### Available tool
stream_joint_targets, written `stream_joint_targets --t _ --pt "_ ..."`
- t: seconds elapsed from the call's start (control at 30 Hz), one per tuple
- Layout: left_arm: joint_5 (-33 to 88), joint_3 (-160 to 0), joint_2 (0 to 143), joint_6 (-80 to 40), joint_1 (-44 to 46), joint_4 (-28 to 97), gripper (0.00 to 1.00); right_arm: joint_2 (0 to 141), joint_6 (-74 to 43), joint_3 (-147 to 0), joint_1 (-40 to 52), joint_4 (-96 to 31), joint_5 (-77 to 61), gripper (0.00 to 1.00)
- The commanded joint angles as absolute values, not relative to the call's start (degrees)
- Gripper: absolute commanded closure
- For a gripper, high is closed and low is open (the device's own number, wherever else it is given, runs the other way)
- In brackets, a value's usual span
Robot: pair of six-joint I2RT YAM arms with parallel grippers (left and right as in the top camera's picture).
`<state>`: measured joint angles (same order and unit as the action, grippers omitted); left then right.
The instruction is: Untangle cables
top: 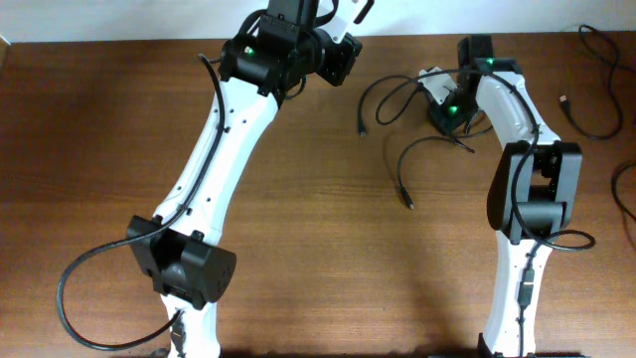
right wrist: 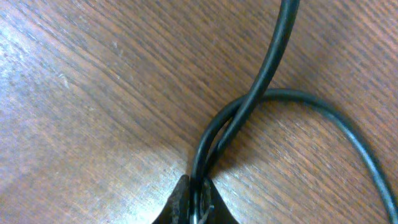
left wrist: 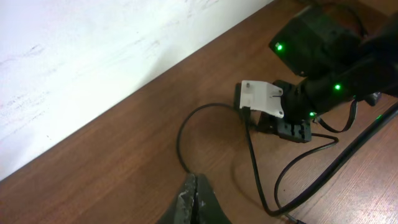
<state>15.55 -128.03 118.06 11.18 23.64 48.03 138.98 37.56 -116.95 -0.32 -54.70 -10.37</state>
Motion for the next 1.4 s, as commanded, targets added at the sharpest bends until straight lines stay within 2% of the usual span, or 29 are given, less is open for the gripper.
stream_joint_targets --t 0.0,0.27,0.4,0.53,0.7,0.83,1.13,1.27,1.37 --pt "15.20 -128.29 117.40 12.12 23.35 48.14 1.00 136.00 34.00 -123.07 0.16 -56.77 -10.31 0.96" --pt "15.25 -124.92 117.43 12.12 23.57 46.92 1.00 131.44 24.49 -140.55 2.02 -67.18 -10.90 0.96" --pt "15.62 -121.30 117.45 12.10 24.14 43.90 0.99 129.62 13.89 -153.14 3.88 -73.30 -11.86 0.96" --pt "18.24 -120.84 117.45 12.08 24.51 42.52 1.00 132.70 11.25 -149.36 4.54 -70.17 -8.34 0.96" --pt "24.77 -120.84 117.45 12.08 24.51 40.88 1.00 127.02 7.22 -156.00 4.54 -70.50 -12.29 0.96" --pt "34.63 -120.79 117.51 12.08 25.47 35.09 1.00 123.24 6.55 -158.50 5.41 -71.22 -13.50 0.96" --pt "45.78 -120.77 123.24 12.03 32.21 17.37 1.00 119.33 6.57 -158.50 6.35 -73.25 -10.35 0.96" --pt "56.73 -120.77 125.49 5.06 31.14 4.43 1.00 119.28 6.92 -158.50 6.31 -73.78 -3.11 0.96" --pt "59.16 -120.77 125.67 1.21 28.88 -2.09 1.00 119.28 7.25 -158.50 6.28 -74.76 -0.16 0.96"
